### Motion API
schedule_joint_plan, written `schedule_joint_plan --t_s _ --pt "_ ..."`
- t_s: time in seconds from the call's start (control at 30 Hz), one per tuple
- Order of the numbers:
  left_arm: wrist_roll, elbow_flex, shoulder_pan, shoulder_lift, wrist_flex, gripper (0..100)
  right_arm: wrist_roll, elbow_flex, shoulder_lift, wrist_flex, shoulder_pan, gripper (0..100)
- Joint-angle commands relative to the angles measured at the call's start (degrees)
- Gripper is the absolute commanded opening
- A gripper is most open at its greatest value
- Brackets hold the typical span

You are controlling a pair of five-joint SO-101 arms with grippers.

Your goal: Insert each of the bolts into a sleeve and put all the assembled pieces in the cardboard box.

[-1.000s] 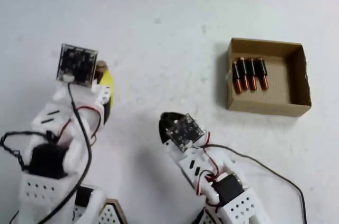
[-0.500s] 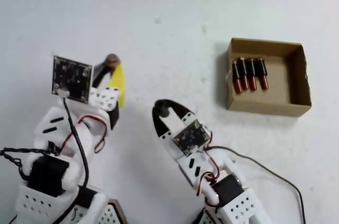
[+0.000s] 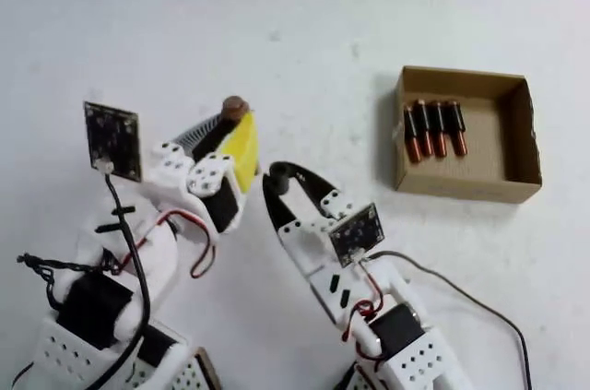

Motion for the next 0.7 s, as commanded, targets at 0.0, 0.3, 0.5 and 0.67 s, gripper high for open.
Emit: schedule_joint_plan --t_s 0.0,0.3,0.5,0.67 --pt "1.05 -2.81 1.01 -1.27 -3.96 2 -0.44 0.44 -0.92 -1.63 -0.48 1.7" --pt "-5.80 8.88 4.79 -1.54 -20.57 2 -0.44 0.44 -0.92 -1.27 -0.22 1.7" --pt "-7.65 12.40 4.79 -1.54 -22.77 2 -0.44 0.44 -0.92 -1.19 -0.13 1.7" --pt "-7.74 14.68 4.62 -1.54 -22.77 2 -0.44 0.44 -0.92 -1.19 -0.13 1.7"
